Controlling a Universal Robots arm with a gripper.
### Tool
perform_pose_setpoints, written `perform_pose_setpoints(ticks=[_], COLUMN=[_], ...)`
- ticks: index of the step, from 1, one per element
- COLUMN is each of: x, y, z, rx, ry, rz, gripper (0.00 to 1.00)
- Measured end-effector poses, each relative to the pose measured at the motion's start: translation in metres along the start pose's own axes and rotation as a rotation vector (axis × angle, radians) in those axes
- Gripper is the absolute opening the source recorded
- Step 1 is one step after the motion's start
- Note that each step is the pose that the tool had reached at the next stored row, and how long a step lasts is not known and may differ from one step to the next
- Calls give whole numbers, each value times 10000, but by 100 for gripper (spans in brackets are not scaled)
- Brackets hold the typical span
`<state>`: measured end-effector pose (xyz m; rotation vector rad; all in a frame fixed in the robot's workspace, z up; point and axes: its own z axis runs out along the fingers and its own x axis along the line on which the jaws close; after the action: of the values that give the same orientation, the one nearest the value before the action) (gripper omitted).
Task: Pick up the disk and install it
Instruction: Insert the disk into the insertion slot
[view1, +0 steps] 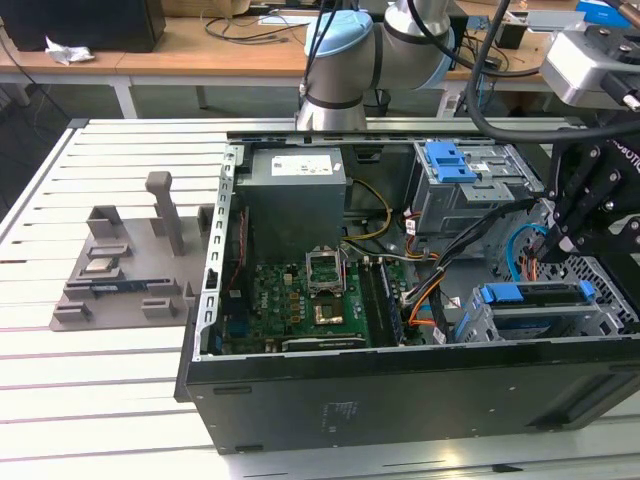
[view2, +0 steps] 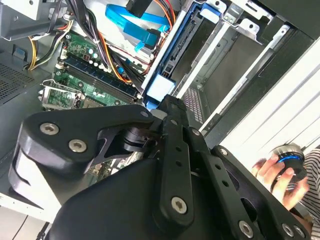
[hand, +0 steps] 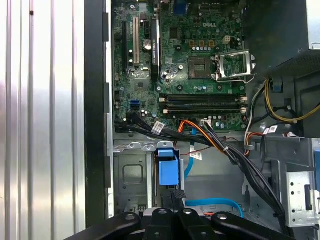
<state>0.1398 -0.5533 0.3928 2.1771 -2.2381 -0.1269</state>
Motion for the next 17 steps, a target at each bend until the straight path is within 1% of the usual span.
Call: perform_pose_setpoints(ticks=[3, 6, 10, 13, 15, 17], x=[0, -5, -17, -55, -109, -133], y=[-1, -19, -69, -166, -235, -278], z=[1, 13, 74, 92, 97, 99], rx=[-1, -8, -18, -24, -25, -26], ry=[7, 24, 47, 50, 51, 50], rz=[-22, -173, -341, -379, -380, -381], gripper=[11, 11, 11, 11, 11, 11])
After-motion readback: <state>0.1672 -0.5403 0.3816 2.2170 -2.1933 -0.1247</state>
